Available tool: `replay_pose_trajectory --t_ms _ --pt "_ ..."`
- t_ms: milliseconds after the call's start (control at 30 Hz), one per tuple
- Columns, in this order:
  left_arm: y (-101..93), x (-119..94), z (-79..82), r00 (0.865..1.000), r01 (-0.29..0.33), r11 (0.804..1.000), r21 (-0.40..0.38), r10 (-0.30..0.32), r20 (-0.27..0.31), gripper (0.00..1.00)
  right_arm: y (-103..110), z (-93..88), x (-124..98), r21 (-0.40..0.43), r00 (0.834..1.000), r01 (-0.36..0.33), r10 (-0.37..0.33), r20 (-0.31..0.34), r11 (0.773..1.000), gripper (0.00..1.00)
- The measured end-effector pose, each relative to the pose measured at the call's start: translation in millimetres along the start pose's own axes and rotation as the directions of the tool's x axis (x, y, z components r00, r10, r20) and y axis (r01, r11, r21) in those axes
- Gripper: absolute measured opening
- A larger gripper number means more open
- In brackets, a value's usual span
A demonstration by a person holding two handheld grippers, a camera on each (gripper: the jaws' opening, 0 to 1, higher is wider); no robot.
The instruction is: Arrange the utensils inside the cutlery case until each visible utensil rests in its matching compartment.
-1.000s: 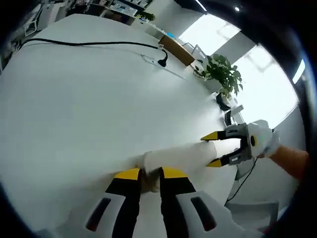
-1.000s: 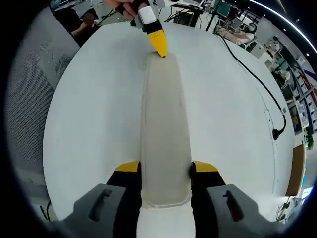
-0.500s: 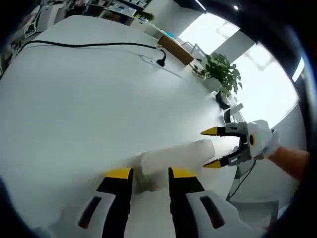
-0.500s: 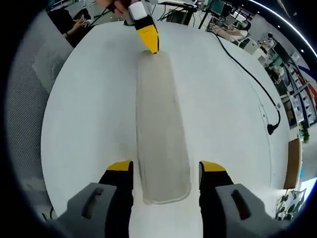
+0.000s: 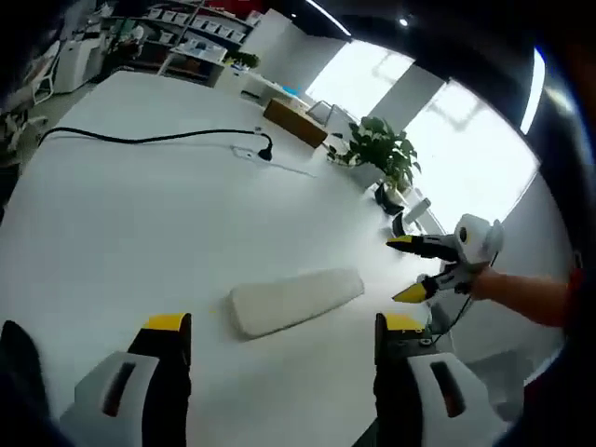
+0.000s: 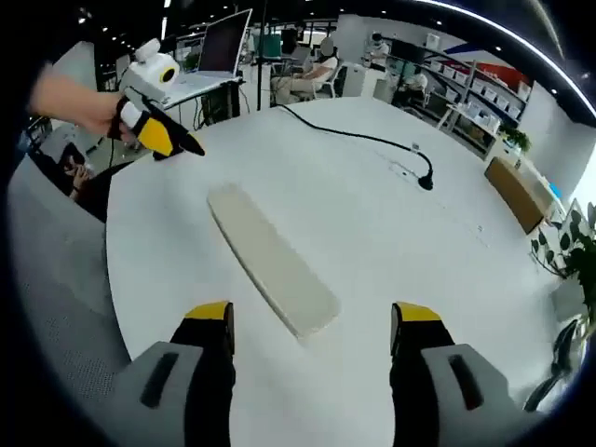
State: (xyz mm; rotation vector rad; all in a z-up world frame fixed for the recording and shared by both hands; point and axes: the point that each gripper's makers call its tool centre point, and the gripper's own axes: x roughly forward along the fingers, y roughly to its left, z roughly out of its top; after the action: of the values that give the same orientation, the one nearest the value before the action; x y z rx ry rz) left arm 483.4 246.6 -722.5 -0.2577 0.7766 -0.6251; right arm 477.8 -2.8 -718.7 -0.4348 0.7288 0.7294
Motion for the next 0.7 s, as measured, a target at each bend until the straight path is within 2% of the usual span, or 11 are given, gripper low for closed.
replay_pose_trajectory --t_ms 67,267,367,400,433,467,500,533,567,600,700 --pt "1.4 -12.1 2.5 0.998 -0.059 0.996 0.073 0.059 0.008 0.79 4.2 0.7 -12.3 0.030 1.000 0.006 -0.007 0.015 1.000 0.62" --pt "-40.4 -55.1 26.7 0.989 -0.034 0.983 0.183 0.007 0.149 0.86 15.3 19.8 -66.2 0.077 0.979 0.078 -0.091 0.183 0.994 0.63" --pt "-56.1 -82.6 31.2 0.979 -0.052 0.978 0.200 0.010 0.205 0.79 20.4 25.6 -102.9 0.135 0.948 0.095 -0.131 0.291 0.986 0.60" --pt "-67.6 -93.2 33.1 0.970 -0.042 0.981 0.190 -0.005 0.243 0.81 22.4 26.5 -119.3 0.178 0.932 0.091 -0.147 0.331 0.980 0.61" --pt "-71.3 -100.9 31.0 0.970 -0.047 0.984 0.174 0.004 0.244 0.83 24.1 26.9 -136.3 0.217 0.919 0.085 -0.161 0.361 0.972 0.62" --pt "-82.2 -112.3 34.8 0.956 -0.041 0.983 0.177 -0.013 0.292 0.87 24.8 27.2 -149.0 0.242 0.910 0.089 -0.178 0.375 0.966 0.63" --pt "-87.8 -121.3 35.8 0.948 -0.041 0.982 0.187 -0.021 0.317 0.90 25.9 30.3 -169.7 0.286 0.885 0.097 -0.214 0.413 0.953 0.63" --pt "-91.1 -132.0 34.7 0.943 -0.052 0.982 0.179 -0.011 0.334 0.92 26.8 31.8 -176.6 0.298 0.876 0.095 -0.222 0.429 0.950 0.64" --pt "-95.4 -138.9 33.8 0.938 -0.051 0.982 0.181 -0.015 0.346 0.95 31.9 36.8 -195.2 0.331 0.849 0.083 -0.241 0.471 0.940 0.64" --pt "-102.3 -146.3 32.4 0.933 -0.048 0.981 0.188 -0.022 0.358 0.96 34.6 38.4 -207.2 0.349 0.832 0.076 -0.252 0.494 0.934 0.65" --pt "-115.9 -172.4 22.5 0.927 -0.079 0.973 0.217 -0.009 0.376 1.00 41.8 36.3 -240.0 0.389 0.794 0.075 -0.291 0.533 0.918 0.68"
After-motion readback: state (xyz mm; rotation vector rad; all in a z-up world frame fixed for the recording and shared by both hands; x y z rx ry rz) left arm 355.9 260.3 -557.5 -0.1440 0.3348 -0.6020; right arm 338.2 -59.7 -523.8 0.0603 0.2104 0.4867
